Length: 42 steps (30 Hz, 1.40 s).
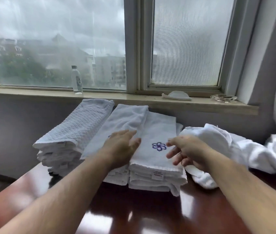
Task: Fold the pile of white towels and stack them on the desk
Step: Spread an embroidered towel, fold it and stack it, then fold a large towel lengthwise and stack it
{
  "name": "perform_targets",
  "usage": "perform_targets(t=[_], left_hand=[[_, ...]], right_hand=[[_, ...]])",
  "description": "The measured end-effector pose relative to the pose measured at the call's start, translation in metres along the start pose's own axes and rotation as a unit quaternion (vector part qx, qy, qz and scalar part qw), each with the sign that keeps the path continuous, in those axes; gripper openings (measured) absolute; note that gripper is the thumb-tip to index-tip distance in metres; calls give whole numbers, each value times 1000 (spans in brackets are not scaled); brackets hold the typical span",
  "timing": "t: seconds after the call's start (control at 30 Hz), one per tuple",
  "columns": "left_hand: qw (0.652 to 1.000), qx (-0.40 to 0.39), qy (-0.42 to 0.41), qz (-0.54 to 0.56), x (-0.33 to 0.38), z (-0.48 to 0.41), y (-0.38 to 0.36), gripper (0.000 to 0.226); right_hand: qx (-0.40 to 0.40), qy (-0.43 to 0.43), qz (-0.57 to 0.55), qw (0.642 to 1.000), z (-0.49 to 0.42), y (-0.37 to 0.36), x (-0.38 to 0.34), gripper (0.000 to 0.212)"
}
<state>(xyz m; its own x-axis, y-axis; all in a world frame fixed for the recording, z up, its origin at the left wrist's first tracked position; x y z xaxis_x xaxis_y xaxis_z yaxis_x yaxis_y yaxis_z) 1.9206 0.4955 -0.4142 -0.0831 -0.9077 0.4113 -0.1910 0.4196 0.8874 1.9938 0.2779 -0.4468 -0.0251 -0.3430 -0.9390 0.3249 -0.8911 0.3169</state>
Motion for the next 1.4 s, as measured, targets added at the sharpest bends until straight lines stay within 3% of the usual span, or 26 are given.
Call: perform_targets(t=[0.13, 0.27, 0.4, 0.57, 0.67, 0.8, 0.87, 0.97, 1.07, 1.17, 1.23, 1.33, 1.4], left_hand=[[990, 30, -130, 49, 81, 4, -30, 47], [972, -18, -223, 76, 156, 5, -92, 46], [973, -56, -203, 91, 185, -10, -152, 46], [992, -38, -89, 82, 175, -32, -219, 64], [997, -14, -56, 51, 160, -36, -243, 71], [979, -6, -74, 188, 152, -51, -245, 46], [959, -52, -111, 257, 159, -46, -242, 29], [916, -132, -160, 344, 171, -32, -240, 24], [919, -90, -172, 344, 171, -31, -239, 30], [940, -12, -180, 291, 172, -32, -231, 52], [948, 4, -196, 249, 178, -29, -226, 73], [969, 15, -192, 157, 184, -26, -229, 87], [975, 27, -161, 148, 181, -27, -228, 89]], right_hand=[[146, 9, 12, 989, 48, 72, 60, 14], [227, -39, -29, 973, 92, 118, 128, 13], [305, -51, -65, 949, 109, 153, 162, 13], [392, -28, -80, 916, 89, 163, 175, 2], [384, -1, -42, 922, 69, 155, 178, 34], [337, 14, 43, 940, 56, 151, 187, 67], [340, 16, 62, 938, 56, 155, 189, 63], [357, 25, 133, 924, 58, 158, 187, 17], [395, 40, 141, 907, 61, 162, 187, 25], [430, 80, 46, 898, 70, 170, 180, 34], [420, 144, -98, 891, 78, 173, 169, 37], [365, 216, -390, 817, 94, 181, 153, 34], [300, 218, -489, 790, 100, 186, 148, 42]])
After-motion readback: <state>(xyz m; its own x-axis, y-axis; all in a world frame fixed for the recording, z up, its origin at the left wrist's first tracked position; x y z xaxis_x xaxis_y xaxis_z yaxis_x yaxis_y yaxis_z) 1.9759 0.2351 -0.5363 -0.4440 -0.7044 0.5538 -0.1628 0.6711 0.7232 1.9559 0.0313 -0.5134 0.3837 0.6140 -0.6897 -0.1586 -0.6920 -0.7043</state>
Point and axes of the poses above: each hand's wrist, its own z-axis away from the middle knuckle, its own y-axis out of the back of the hand, x = y × z, the point moved 5 cm from there along -z, towards the middle knuckle
